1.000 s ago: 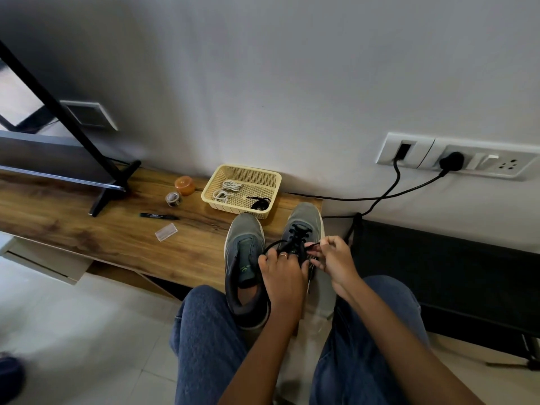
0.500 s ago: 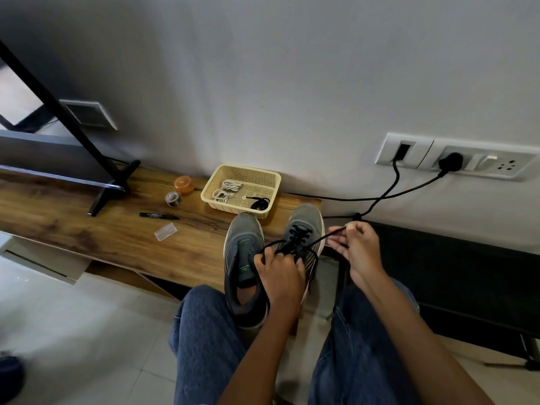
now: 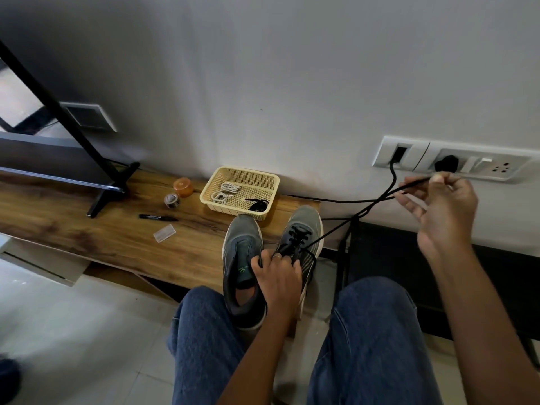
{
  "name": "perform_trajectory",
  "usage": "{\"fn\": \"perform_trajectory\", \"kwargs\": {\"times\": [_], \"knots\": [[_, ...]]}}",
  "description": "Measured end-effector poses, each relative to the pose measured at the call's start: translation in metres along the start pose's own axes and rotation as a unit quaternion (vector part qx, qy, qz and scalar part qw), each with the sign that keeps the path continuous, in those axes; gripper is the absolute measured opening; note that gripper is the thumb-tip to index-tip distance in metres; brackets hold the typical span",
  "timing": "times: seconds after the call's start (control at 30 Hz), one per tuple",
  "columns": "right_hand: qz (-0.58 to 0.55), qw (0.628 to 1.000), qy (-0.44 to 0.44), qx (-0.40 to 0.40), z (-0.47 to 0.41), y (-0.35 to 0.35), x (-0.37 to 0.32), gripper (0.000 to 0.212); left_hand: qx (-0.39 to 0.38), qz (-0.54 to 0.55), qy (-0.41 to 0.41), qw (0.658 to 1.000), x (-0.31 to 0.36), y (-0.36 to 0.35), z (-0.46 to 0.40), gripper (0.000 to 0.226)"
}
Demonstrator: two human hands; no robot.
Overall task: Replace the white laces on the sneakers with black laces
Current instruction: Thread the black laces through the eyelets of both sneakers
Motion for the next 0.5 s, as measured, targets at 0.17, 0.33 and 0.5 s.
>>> {"fn": "perform_trajectory", "kwargs": {"times": [0.17, 0.33, 0.5], "knots": [[0.172, 0.984, 0.039, -0.017, 0.0, 0.003, 0.011, 0.015, -0.009, 0.044, 0.012, 0.999, -0.002, -0.007, 0.002, 0.023], [0.44, 0.878, -0.016, -0.186, 0.004, -0.007, 0.059, 0.014, 0.035, 0.155, 0.03, 0.987, -0.005, -0.005, 0.006, 0.034], [0.481, 0.839, -0.057, -0.248, 0.024, -0.024, 0.104, 0.013, 0.012, 0.223, 0.09, 0.971, -0.005, -0.002, 0.005, 0.053]]}}
Point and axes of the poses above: each hand's wrist, its own z-axis away from the middle knuckle, its own y-axis out of the back of the hand, x = y × z, the point moved 2 cm from there along -z, towards the middle knuckle, and after that the axes turned 8 degrees about -y, right-handed, at the moved point
